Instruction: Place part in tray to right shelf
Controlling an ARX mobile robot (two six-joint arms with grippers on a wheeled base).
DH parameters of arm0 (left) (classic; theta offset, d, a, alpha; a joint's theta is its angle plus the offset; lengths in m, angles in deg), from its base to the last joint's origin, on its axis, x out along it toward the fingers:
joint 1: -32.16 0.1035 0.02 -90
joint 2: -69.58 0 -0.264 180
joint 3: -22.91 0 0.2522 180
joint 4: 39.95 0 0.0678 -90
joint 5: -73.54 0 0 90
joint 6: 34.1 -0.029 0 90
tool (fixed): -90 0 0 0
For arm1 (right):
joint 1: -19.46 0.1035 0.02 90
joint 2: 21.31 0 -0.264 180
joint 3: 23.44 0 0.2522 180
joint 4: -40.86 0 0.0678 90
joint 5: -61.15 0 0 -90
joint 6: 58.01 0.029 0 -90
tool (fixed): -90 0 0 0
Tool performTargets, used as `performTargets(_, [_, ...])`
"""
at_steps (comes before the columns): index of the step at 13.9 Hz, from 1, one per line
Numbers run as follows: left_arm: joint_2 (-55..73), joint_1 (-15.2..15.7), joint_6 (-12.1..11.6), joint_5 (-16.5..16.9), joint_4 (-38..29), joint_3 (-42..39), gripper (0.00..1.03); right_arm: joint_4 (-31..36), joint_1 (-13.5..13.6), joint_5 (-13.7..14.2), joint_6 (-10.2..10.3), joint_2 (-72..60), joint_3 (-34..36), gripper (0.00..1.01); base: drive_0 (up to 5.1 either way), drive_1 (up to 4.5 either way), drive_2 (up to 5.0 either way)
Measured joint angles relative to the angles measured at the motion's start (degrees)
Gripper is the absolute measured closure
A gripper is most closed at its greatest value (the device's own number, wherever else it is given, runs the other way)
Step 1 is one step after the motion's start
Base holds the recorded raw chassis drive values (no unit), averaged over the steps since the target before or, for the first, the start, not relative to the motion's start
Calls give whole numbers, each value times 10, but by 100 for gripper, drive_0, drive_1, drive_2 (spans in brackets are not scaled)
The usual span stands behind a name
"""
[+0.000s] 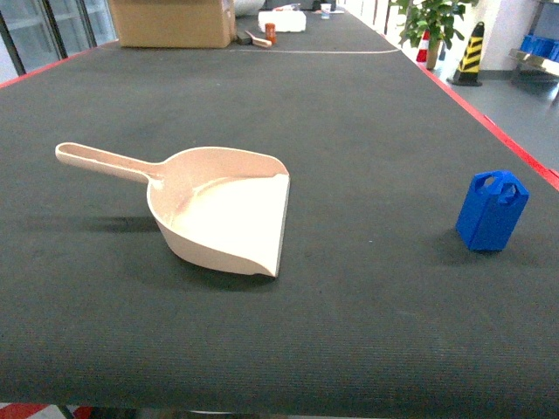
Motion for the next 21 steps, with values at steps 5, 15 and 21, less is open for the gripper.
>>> performTargets(5, [0,0,0,0,0,0,5,0,0,0,0,0,0,3,0,0,0])
performTargets(15, [0,0,0,0,0,0,5,0,0,0,0,0,0,3,0,0,0])
performTargets(21, [0,0,0,0,0,0,5,0,0,0,0,0,0,3,0,0,0])
